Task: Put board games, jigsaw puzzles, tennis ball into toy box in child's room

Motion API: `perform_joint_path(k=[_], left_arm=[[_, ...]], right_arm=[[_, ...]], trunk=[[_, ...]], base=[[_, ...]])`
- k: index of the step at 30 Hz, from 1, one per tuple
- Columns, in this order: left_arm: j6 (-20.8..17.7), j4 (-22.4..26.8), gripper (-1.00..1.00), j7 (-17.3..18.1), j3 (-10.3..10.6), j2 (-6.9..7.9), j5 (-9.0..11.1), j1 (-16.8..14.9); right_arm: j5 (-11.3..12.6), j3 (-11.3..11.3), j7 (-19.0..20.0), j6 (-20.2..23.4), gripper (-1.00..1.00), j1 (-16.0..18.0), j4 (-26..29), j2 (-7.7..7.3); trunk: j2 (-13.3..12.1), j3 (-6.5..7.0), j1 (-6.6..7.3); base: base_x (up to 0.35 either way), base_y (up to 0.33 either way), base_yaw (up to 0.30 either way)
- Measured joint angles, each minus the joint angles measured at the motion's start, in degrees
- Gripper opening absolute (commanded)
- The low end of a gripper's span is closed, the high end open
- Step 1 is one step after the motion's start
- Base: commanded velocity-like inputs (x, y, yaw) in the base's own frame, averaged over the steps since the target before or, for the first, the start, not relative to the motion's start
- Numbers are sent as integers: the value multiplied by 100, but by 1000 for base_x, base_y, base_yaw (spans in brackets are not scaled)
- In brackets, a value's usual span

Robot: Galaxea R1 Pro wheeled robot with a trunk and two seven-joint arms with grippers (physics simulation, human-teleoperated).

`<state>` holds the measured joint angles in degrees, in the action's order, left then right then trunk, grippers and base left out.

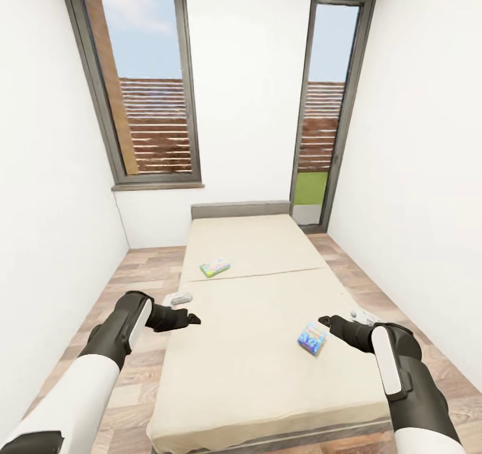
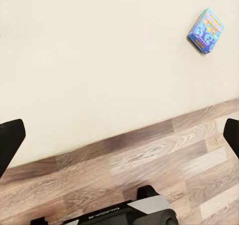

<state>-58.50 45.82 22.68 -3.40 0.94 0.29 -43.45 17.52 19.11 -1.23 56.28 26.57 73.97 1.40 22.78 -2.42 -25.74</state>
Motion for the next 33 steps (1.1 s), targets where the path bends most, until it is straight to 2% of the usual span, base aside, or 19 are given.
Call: perform_joint_path(k=[10,21,33], left_arm=[[-1,2,100,3,-4,77,4,-1],[0,1,100,5,-6,80,5,-1],[0,2,100,12,-4,81,4,0]], right_arm=[[0,7,4,-29,100,-2,26,3],[2,9,4,-29,100,-2,33,3],[16,9,4,4,100,-2,20,4]], trunk=[[0,-18,0],[1,-46,1],[0,-110,0]], base=[[1,242,-47],[15,267,-225],[32,101,-199]])
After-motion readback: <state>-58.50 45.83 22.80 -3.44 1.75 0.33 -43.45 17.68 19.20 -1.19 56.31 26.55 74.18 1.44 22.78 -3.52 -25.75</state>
